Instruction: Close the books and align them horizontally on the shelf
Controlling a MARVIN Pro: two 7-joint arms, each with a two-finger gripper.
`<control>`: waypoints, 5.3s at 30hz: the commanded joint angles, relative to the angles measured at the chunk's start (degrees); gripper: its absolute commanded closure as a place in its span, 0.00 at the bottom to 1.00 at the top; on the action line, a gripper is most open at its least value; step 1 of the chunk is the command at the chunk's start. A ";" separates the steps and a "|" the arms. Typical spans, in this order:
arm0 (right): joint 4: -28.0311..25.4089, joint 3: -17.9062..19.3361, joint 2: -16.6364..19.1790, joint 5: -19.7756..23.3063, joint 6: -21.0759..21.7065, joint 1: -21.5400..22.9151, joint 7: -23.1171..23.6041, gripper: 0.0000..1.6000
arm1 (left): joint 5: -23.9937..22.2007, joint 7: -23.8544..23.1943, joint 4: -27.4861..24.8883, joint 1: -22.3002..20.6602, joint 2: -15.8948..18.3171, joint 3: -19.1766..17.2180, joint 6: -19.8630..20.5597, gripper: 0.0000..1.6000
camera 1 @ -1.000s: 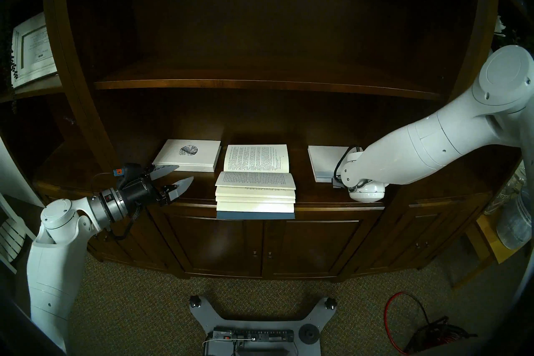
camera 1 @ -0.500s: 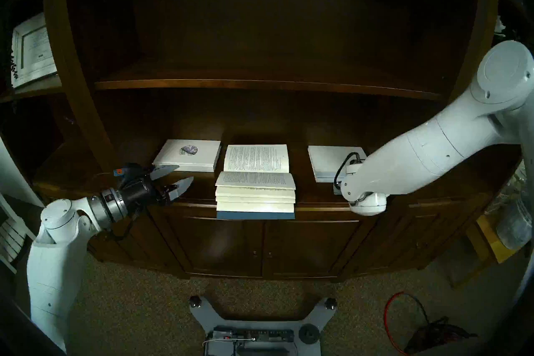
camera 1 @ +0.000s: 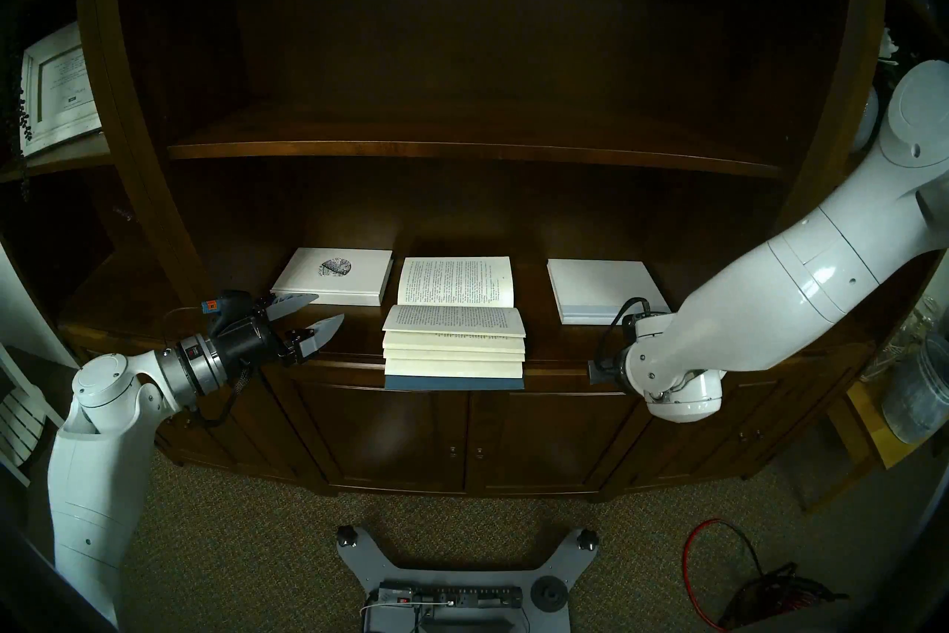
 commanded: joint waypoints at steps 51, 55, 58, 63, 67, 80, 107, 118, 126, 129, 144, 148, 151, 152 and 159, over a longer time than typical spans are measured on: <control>-0.29 14.25 -15.79 -11.72 -4.42 -12.18 1.35 0.00 | -0.67 0.16 -1.31 -1.12 -0.09 -0.72 -0.22 0.00; -0.90 15.00 -17.18 -11.12 -7.82 -11.13 -3.26 0.00 | -0.66 0.14 -1.29 -1.13 -0.08 -0.71 -0.23 0.00; -0.96 15.25 -17.42 -10.87 -9.69 -11.19 -5.26 0.00 | -0.66 0.15 -1.30 -1.13 -0.08 -0.71 -0.22 0.00; -0.10 15.28 -17.39 -10.91 -10.56 -11.83 -5.54 0.00 | -0.67 0.16 -1.32 -1.12 -0.10 -0.72 -0.21 0.00; 2.66 16.10 -17.15 -8.65 -8.20 -13.58 -4.37 0.00 | -0.67 0.17 -1.32 -1.12 -0.10 -0.72 -0.21 0.00; 5.49 16.20 -18.22 -8.69 -9.36 -14.21 -3.07 0.00 | -0.67 0.16 -1.31 -1.12 -0.10 -0.72 -0.22 0.00; -6.33 20.13 -13.38 -6.11 -7.77 -5.03 -10.22 0.00 | -0.65 0.14 -1.30 -1.13 -0.09 -0.72 -0.22 0.00; 5.95 19.79 -14.16 -2.29 0.19 -12.92 -0.96 0.00 | -0.64 0.13 -1.28 -1.13 -0.08 -0.70 -0.23 0.00; 11.76 20.35 -14.41 1.33 5.16 -15.97 1.92 0.00 | -0.65 0.14 -1.30 -1.13 -0.09 -0.72 -0.22 0.00; 13.38 20.34 -14.67 1.46 5.72 -16.99 3.12 0.00 | -0.66 0.16 -1.31 -1.13 -0.10 -0.73 -0.21 0.00; 9.39 18.57 -16.11 -7.68 -7.47 -15.96 1.07 0.00 | -0.62 0.11 -1.25 -1.14 -0.05 -0.69 -0.24 0.00; 6.60 18.45 -16.79 -9.38 -10.60 -14.23 -2.71 0.00 | -0.61 0.10 -1.23 -1.14 -0.04 -0.68 -0.25 0.00; 4.46 17.73 -17.91 -10.59 -14.02 -12.71 -5.75 0.00 | -0.61 0.10 -1.23 -1.14 -0.04 -0.68 -0.25 0.00; 3.83 17.72 -18.11 -10.98 -14.44 -12.24 -6.82 0.00 | -0.61 0.10 -1.24 -1.14 -0.05 -0.68 -0.25 0.00; 0.15 16.69 -19.37 -13.50 -18.60 -8.63 -11.82 0.00 | -0.61 0.10 -1.24 -1.14 -0.05 -0.68 -0.25 0.00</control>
